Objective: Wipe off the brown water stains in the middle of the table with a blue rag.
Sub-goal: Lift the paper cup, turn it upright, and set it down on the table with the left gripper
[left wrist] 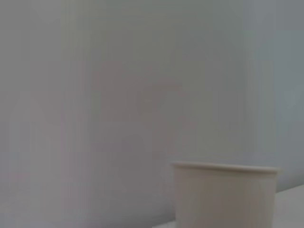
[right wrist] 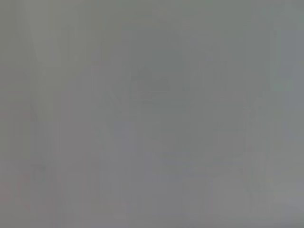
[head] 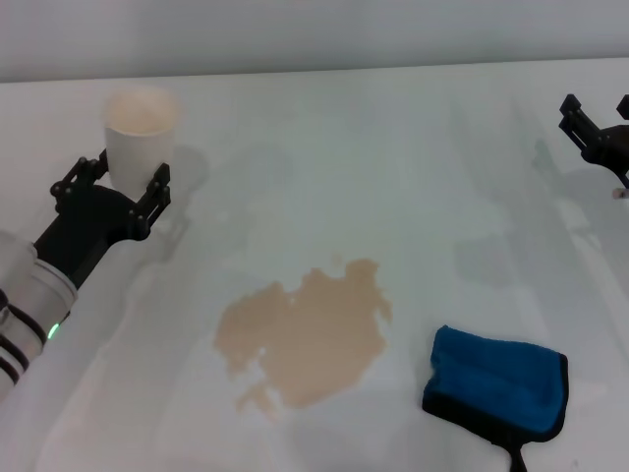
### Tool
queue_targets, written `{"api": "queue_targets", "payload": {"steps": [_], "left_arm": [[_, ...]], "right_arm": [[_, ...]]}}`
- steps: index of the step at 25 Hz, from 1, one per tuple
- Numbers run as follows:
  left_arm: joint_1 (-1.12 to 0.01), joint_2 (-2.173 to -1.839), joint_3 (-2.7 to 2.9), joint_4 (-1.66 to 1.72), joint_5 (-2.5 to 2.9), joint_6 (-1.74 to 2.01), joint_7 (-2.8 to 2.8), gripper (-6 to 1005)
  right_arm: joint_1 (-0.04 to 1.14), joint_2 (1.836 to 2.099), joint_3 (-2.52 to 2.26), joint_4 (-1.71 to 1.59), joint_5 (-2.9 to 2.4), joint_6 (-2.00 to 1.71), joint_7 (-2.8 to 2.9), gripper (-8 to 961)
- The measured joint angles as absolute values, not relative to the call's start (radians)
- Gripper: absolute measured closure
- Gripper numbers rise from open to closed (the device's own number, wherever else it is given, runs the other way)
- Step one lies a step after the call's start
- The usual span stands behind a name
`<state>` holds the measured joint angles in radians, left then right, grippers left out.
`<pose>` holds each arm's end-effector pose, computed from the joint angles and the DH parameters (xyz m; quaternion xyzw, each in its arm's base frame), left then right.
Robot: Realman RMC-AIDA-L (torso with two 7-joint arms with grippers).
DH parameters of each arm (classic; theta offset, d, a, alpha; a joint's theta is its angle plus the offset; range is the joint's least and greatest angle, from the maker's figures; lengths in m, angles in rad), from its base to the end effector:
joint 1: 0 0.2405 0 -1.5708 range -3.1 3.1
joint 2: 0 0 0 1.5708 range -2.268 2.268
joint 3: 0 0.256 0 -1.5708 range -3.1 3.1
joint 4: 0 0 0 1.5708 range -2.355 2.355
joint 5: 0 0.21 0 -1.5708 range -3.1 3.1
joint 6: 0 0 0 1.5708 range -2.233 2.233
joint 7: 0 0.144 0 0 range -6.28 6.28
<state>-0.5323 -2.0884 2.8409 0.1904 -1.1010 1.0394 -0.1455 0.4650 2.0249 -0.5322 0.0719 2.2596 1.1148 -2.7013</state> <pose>-0.2915 0.3318 -0.0802 -0.8152 -0.2006 -0.2562 0.4792 0.3779 0.3212 0.0087 -0.6537 0.3577 0.2967 0.5973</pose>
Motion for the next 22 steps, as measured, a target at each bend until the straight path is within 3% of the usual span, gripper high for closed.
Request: {"api": "queue_targets", "payload": {"steps": [22], "left_arm": [[-0.546,-2.094,2.827,0.237,-1.135,0.844,-0.145,340]], "right_arm": [[0.464,2.025,-0.532,0.074,2.258,1.16,-2.689,118]]}}
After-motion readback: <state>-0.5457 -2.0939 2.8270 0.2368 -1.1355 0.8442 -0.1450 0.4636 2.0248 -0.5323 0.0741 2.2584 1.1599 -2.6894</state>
